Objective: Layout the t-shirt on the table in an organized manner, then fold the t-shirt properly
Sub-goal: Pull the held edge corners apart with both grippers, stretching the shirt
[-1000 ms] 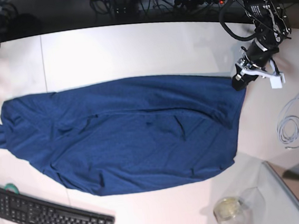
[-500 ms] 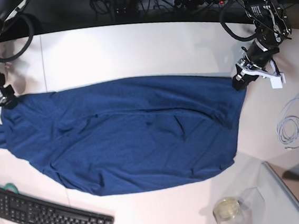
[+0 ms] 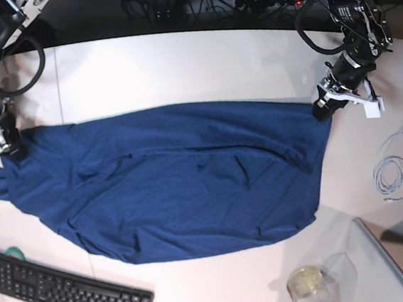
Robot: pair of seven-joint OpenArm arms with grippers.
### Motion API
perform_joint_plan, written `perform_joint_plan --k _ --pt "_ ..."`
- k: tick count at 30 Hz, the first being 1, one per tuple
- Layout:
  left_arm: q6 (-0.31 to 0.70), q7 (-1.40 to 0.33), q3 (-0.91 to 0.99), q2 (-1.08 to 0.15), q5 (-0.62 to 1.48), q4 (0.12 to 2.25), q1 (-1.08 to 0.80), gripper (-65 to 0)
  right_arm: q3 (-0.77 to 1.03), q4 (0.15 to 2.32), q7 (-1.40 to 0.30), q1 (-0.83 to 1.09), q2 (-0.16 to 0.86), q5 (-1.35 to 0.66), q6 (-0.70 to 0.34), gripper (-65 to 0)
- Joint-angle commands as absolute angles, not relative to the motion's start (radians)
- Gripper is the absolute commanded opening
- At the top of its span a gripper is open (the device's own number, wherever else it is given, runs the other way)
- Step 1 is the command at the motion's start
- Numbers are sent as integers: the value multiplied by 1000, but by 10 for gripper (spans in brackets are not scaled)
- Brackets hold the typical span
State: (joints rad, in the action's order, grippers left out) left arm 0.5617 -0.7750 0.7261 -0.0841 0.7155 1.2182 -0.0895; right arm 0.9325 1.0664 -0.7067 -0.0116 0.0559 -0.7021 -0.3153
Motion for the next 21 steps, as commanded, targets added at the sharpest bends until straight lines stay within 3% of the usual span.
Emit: perform_joint_plan --k 1,9,11,13,18,19,21 --pt "573 -760 730 -96 739 1237 -84 -650 897 1053 -743 -7 53 -644 -285 -107" --pt "573 -760 727 -96 739 1237 -84 -650 806 1053 -671 -7 47 -644 -285 -108" --pt "573 -760 730 -96 739 1233 -85 -650 806 1053 -671 -7 47 -644 -285 -135" --pt "573 -760 730 -96 739 1233 -85 -650 806 1053 -670 -7 47 -644 -285 -228" --pt "573 -760 725 -96 739 1230 -85 -650 808 1053 -668 -7 50 -653 -285 -590" --pt "573 -760 725 -96 739 1233 -85 -650 808 1058 -664 -7 50 -653 -285 -627" --pt "573 -763 725 -96 739 1239 -88 -650 808 1070 -671 -2 51 -653 -285 -633"
